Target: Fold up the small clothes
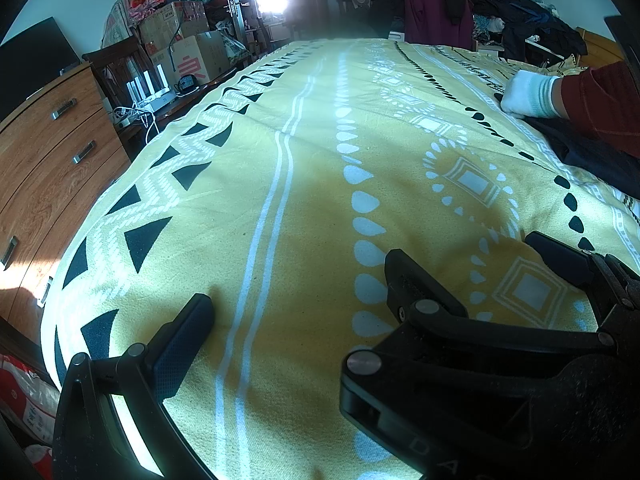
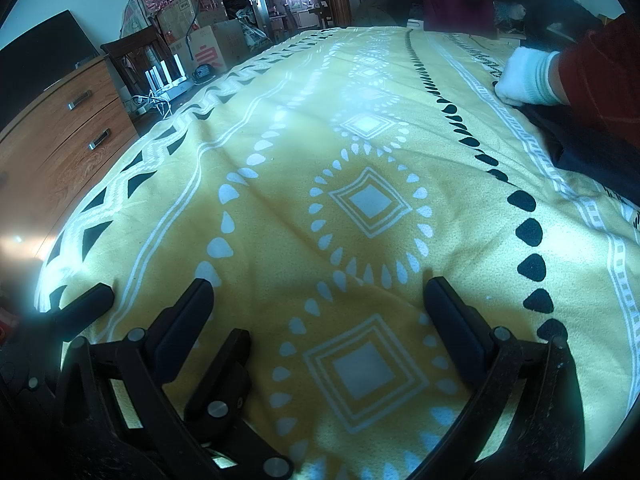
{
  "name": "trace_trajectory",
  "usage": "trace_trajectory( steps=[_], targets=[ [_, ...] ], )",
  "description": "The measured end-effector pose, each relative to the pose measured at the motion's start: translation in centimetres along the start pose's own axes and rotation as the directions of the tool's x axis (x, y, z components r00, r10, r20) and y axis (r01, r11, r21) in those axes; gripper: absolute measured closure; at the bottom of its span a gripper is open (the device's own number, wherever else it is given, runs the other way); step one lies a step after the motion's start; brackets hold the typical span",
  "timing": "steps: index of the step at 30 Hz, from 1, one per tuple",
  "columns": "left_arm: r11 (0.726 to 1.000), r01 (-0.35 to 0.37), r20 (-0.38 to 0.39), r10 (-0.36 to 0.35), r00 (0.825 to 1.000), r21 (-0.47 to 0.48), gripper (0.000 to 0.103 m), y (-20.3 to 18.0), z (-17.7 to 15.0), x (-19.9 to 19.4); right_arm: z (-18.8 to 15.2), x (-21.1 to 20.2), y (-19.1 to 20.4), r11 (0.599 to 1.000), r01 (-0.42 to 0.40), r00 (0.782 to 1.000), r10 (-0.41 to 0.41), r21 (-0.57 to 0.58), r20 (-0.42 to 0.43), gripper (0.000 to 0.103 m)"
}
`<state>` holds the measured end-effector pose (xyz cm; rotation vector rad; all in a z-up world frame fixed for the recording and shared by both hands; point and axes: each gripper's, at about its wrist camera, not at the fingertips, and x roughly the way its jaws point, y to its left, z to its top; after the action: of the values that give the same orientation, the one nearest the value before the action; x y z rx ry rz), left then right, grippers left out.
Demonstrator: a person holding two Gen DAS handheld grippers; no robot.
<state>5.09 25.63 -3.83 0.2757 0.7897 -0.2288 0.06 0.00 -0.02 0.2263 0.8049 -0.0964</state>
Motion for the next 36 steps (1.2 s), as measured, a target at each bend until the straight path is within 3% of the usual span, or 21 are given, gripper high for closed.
trace_trajectory(
  steps=[36],
  targets=[
    [1.0, 0.0, 0.0, 0.0, 1.0, 0.0, 0.0, 0.14, -0.08, -0.24, 0.0, -0.01, 0.0, 1.0, 0.0, 1.0, 0.0, 0.0, 0.0, 0.0]
  ],
)
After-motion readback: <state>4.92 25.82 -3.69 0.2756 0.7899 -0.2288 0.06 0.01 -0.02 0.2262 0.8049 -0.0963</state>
